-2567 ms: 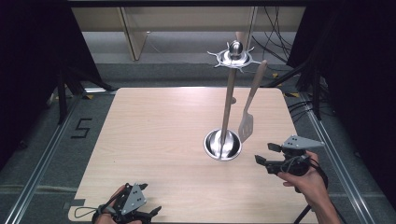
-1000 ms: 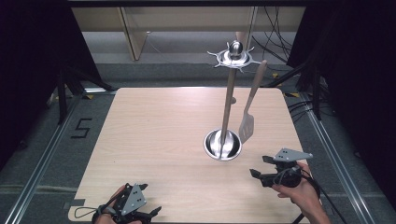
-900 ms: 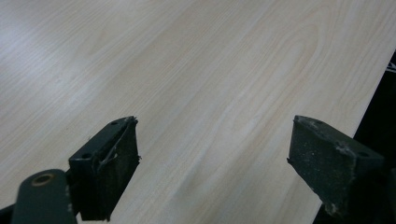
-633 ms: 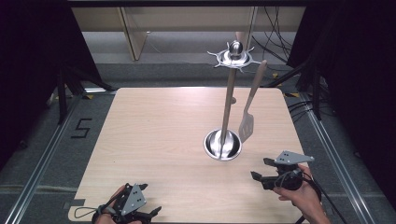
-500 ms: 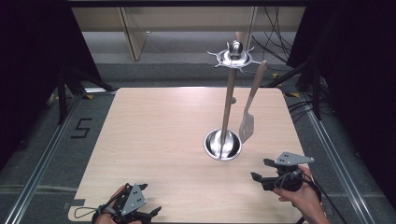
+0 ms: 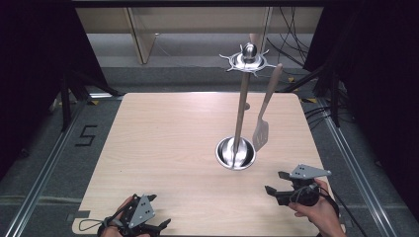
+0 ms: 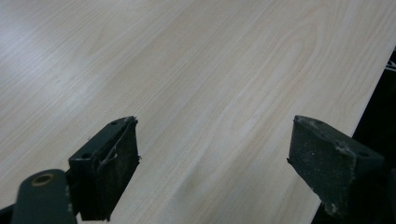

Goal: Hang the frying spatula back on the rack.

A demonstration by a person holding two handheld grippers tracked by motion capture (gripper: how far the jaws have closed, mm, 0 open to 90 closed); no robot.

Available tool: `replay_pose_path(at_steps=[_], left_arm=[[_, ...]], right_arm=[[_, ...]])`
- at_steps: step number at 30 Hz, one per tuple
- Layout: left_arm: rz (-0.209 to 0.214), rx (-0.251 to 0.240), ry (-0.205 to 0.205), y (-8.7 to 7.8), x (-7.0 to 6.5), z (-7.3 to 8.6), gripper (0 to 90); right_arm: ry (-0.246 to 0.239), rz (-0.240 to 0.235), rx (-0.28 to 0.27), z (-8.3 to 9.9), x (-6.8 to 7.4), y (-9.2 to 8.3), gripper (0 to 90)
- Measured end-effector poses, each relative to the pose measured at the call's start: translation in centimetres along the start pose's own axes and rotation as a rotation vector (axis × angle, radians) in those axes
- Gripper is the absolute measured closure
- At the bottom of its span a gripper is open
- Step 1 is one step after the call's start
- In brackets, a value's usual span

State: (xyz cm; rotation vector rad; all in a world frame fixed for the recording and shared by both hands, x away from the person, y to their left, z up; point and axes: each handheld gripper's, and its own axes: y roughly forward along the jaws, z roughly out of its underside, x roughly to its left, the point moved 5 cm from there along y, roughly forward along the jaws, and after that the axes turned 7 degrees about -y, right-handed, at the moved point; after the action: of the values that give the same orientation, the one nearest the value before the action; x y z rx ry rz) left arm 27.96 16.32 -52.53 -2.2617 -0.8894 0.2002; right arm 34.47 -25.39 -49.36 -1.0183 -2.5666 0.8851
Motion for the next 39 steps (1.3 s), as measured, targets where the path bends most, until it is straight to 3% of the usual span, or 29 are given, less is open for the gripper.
replay_pose_path(at_steps=[3,5,11,15,17,18,22,24,26,27,28,32,33,34,35,39], left_arm=[[0.003,-0.013,-0.014,0.1,-0.1,0.0,15.2],[-0.001,-0.004,-0.003,0.0,-0.1,0.0,15.2],[0.003,-0.012,-0.014,0.1,-0.2,0.0,15.2],[0.003,-0.008,-0.011,0.1,-0.2,0.0,15.2],[0.003,-0.006,-0.008,0.1,-0.2,0.0,15.2],[0.004,-0.007,-0.008,0.1,-0.2,0.0,15.2],[0.002,-0.007,-0.006,0.1,-0.2,0.0,15.2],[0.004,-0.006,-0.008,0.1,-0.3,0.0,15.2],[0.005,-0.005,-0.007,0.1,-0.3,0.0,15.2],[0.004,-0.005,-0.007,0.1,-0.3,0.0,15.2],[0.004,-0.005,-0.006,0.1,-0.3,0.0,15.2],[0.004,-0.005,-0.006,0.1,-0.3,0.0,15.2],[0.008,-0.002,-0.004,0.1,-0.3,0.0,15.2],[0.008,-0.002,-0.006,0.1,-0.3,0.0,15.2],[0.01,-0.006,-0.01,0.1,-0.4,0.0,15.2],[0.007,-0.005,-0.007,0.1,-0.3,0.0,15.2]], right_arm=[[-0.001,0.003,0.002,0.2,0.1,0.0,25.9],[-0.031,0.012,0.0,0.2,-0.1,0.0,25.9],[0.014,0.0,0.004,0.7,0.4,0.0,25.7],[-0.016,0.013,0.002,1.1,0.2,0.1,25.6],[0.018,-0.003,0.001,1.2,0.7,0.1,25.5],[-0.015,-0.006,0.002,1.2,0.6,0.2,25.5],[0.012,-0.018,0.015,1.4,1.4,0.2,25.3],[-0.016,-0.011,-0.001,1.5,1.3,0.3,25.2],[-0.016,-0.023,0.003,1.7,1.5,0.3,25.2],[0.007,-0.02,0.003,1.8,1.8,0.3,25.2],[-0.027,-0.014,0.006,1.9,1.6,0.3,25.2],[-0.007,-0.018,0.023,2.2,2.2,0.3,25.1],[-0.033,0.004,0.013,2.3,2.0,0.4,25.1],[-0.011,-0.007,0.025,2.5,2.3,0.3,25.0],[-0.038,0.003,0.017,2.5,2.1,0.4,25.0],[-0.029,0.001,0.021,2.9,2.4,0.3,24.7]])
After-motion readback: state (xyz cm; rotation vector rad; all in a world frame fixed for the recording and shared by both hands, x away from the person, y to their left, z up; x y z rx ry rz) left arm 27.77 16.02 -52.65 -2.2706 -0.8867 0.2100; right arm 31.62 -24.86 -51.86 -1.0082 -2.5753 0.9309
